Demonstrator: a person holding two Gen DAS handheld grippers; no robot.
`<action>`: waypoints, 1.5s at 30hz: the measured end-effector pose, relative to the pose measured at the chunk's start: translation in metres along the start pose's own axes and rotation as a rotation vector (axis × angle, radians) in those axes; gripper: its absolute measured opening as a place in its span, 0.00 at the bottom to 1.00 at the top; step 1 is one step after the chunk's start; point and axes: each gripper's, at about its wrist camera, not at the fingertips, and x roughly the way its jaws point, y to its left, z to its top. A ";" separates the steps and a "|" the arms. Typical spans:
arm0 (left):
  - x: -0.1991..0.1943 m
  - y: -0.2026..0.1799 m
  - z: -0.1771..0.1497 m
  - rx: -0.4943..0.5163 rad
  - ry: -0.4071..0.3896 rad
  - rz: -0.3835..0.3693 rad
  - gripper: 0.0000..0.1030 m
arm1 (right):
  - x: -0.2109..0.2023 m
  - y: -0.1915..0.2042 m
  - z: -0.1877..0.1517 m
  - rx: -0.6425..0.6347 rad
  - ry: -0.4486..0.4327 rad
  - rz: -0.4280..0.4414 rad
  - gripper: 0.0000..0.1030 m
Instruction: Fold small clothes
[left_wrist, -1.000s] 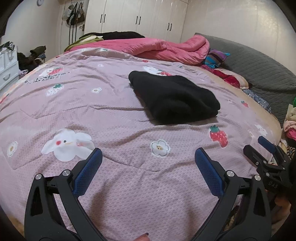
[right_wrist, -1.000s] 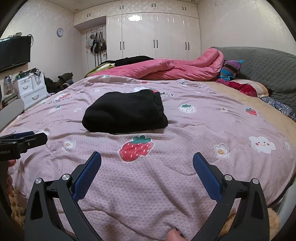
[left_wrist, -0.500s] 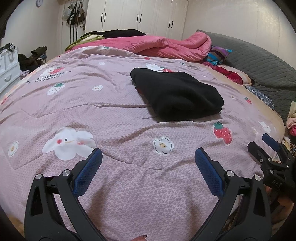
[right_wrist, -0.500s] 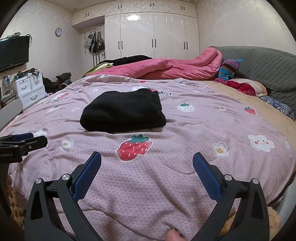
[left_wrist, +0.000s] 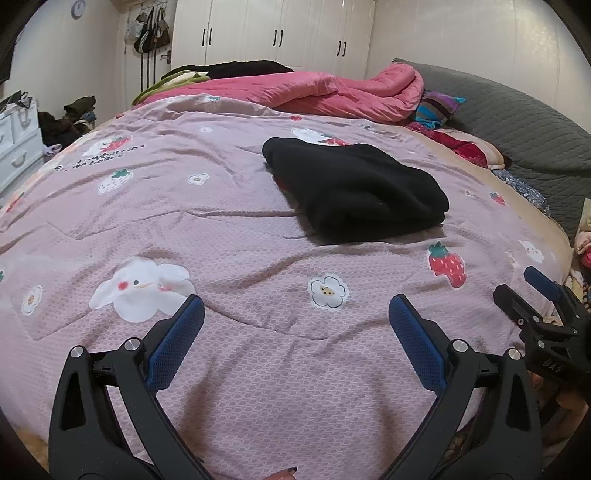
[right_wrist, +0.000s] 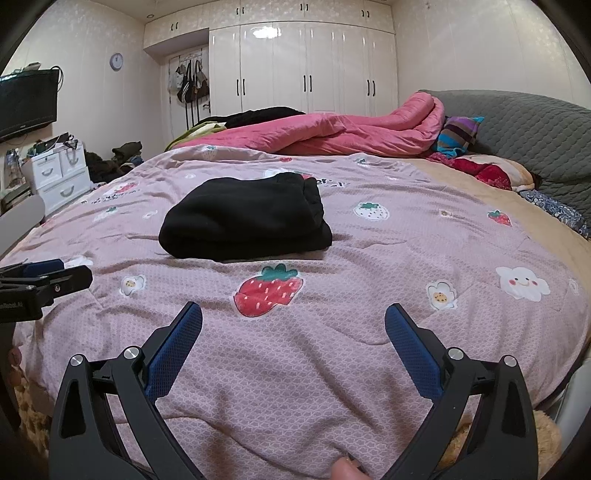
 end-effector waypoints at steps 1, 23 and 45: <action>0.000 0.000 0.000 0.000 0.000 0.000 0.91 | 0.000 0.000 0.000 0.001 0.000 0.000 0.96; -0.003 0.001 0.001 -0.005 0.003 0.017 0.91 | 0.002 0.001 0.000 -0.003 0.005 0.000 0.96; -0.006 0.000 0.002 0.008 0.030 -0.028 0.91 | -0.007 -0.032 0.005 0.144 0.018 0.011 0.96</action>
